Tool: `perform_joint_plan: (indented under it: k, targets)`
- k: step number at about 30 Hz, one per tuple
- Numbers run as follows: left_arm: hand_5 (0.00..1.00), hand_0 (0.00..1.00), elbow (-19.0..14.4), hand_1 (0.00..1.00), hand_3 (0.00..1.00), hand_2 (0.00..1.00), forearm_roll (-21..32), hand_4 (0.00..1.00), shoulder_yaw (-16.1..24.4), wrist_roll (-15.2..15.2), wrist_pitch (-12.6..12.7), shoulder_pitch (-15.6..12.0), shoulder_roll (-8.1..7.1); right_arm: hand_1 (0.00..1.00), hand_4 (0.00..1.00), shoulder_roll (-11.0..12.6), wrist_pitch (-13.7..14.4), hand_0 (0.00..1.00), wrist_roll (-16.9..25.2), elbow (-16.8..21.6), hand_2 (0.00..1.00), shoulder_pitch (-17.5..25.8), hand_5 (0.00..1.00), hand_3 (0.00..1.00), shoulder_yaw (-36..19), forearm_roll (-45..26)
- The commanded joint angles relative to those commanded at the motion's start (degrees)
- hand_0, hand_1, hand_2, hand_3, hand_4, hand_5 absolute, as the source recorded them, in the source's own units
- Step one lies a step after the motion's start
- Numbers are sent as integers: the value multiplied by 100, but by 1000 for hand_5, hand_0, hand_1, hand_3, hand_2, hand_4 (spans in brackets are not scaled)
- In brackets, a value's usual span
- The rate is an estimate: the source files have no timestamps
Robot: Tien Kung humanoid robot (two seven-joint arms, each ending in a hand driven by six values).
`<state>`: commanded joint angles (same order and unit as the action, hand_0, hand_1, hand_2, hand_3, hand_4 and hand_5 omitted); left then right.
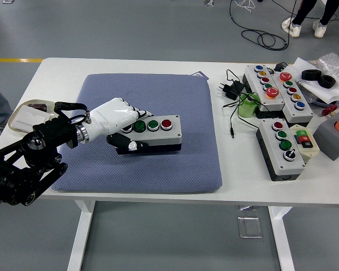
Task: Pick up the button,place it on the desk,press the button,press the button
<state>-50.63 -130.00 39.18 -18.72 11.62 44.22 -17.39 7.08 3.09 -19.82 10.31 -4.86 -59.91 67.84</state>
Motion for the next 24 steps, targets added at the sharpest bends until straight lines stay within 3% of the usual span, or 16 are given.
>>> perform_joint_plan:
  k: [1, 2, 14, 24]
  targets:
    - [2, 511, 4, 530, 847, 728, 0, 588, -8, 0, -14, 2, 2, 652, 395, -1, -1, 665, -1, 0, 720, 0, 252, 607, -1, 4]
    - [2, 594, 6, 640, 870, 788, 0, 607, -11, 0, -18, 2, 2, 651, 395, -1, -1, 665, -1, 0, 720, 0, 253, 606, -2, 5]
    - [19, 611, -43, 692, 902, 828, 0, 622, 60, 46, -292, -22, 7, 652, 395, -3, 2, 665, -2, 0, 720, 11, 253, 606, 3, -6]
    - [40, 616, -135, 711, 924, 838, 0, 626, 145, 175, -710, -66, -6, 652, 395, -1, 0, 665, 3, 0, 720, 24, 253, 606, 9, -12]
